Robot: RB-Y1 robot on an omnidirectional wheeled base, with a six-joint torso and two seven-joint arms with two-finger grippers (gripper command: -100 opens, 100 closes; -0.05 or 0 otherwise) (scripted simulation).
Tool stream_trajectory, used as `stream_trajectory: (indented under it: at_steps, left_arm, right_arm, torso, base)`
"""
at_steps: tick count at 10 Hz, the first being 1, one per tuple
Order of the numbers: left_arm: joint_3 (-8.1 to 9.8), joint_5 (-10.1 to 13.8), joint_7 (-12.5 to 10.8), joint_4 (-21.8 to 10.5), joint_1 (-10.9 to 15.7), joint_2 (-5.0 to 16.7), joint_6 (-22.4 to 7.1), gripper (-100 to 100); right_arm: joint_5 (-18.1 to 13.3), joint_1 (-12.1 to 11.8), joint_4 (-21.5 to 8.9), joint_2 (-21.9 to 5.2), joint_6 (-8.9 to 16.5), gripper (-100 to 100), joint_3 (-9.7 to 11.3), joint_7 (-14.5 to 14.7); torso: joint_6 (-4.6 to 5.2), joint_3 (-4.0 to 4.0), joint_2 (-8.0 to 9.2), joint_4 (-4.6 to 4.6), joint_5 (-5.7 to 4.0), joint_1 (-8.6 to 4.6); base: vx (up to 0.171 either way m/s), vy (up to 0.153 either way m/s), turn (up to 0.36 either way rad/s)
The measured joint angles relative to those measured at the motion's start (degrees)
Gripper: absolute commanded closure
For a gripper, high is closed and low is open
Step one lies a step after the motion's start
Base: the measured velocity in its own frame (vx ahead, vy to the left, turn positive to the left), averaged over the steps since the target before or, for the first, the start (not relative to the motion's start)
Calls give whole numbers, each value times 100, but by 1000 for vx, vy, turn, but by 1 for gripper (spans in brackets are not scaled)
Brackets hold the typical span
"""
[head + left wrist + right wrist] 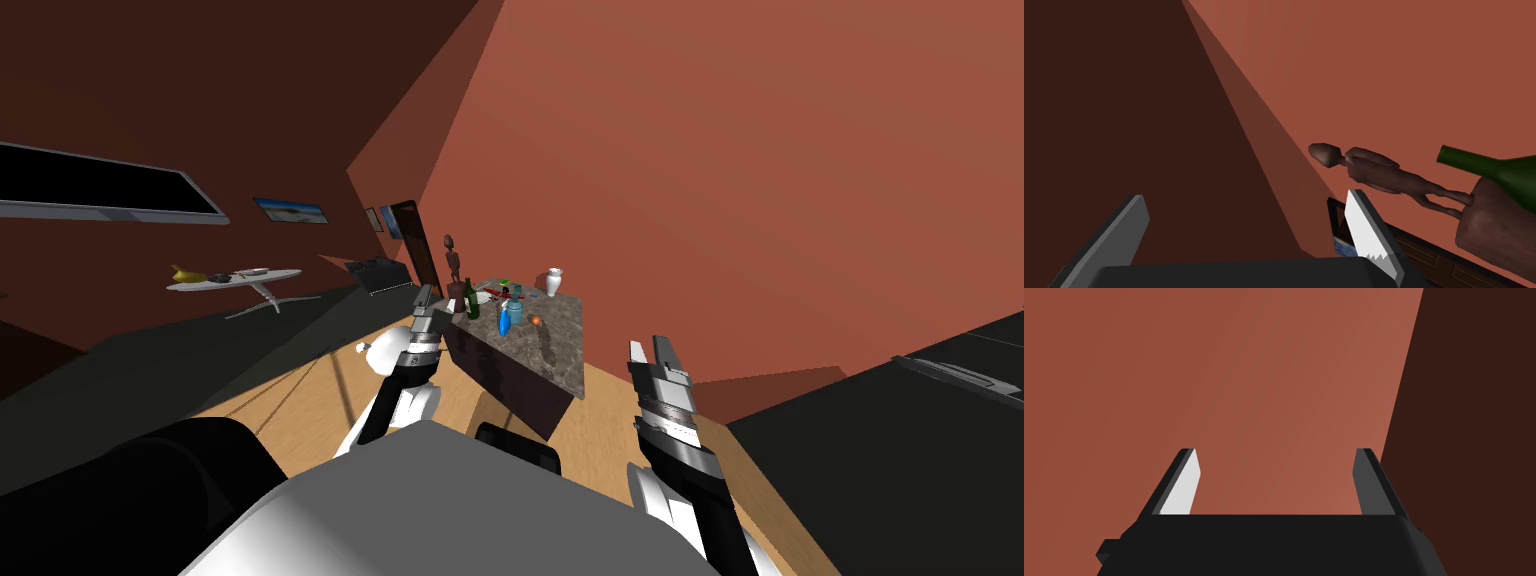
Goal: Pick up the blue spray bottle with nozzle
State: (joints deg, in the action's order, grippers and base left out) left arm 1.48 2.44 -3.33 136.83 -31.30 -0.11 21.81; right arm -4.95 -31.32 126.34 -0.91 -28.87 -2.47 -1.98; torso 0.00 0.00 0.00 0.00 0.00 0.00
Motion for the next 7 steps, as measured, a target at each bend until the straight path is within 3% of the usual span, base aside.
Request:
stream_trajectory:
  at_steps: [7]
  left_arm:
    - [140, -151, 60, -351, -75, 990, -213, -100]
  right_arm:
    - [0, 0, 0, 0, 0, 0, 0, 0]
  torso:
    - [1, 1, 2, 0, -2, -10]
  base:
    - [-5, -26, -88]
